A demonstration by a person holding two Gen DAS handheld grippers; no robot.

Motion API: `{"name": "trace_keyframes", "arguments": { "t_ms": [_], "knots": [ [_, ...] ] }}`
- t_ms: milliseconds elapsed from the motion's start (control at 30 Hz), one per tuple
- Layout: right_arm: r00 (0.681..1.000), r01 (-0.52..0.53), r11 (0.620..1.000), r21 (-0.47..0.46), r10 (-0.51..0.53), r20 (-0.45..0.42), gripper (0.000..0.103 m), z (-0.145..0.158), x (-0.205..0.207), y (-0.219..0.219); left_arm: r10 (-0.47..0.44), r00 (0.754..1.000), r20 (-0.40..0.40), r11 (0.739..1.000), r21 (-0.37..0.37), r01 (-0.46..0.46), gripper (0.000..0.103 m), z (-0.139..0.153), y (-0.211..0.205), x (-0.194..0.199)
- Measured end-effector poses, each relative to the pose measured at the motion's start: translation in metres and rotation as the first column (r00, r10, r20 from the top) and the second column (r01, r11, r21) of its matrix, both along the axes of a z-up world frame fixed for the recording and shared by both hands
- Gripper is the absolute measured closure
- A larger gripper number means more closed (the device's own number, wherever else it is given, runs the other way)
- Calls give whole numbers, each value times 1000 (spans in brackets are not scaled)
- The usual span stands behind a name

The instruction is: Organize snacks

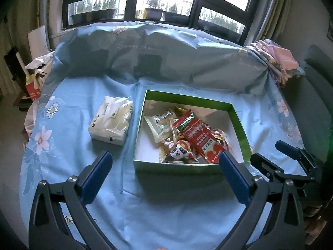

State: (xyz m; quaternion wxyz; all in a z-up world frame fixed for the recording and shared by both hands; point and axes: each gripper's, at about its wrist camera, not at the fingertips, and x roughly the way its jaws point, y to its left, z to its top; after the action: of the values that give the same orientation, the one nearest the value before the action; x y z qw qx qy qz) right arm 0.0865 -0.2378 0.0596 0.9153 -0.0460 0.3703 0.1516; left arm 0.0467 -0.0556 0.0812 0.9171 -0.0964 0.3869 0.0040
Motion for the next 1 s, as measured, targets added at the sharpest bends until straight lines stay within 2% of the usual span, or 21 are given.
{"name": "trace_keyframes", "arguments": {
  "t_ms": [300, 1000],
  "knots": [
    [1000, 9, 1000, -18, -9, 4, 15, 3, 1, 4, 11, 1000, -9, 1000, 28, -11, 0, -3, 1, 4],
    [1000, 12, 1000, -21, -12, 1, 15, 2, 9, 5, 15, 999, -35, 999, 43, -13, 0, -9, -2, 15]
  ]
}}
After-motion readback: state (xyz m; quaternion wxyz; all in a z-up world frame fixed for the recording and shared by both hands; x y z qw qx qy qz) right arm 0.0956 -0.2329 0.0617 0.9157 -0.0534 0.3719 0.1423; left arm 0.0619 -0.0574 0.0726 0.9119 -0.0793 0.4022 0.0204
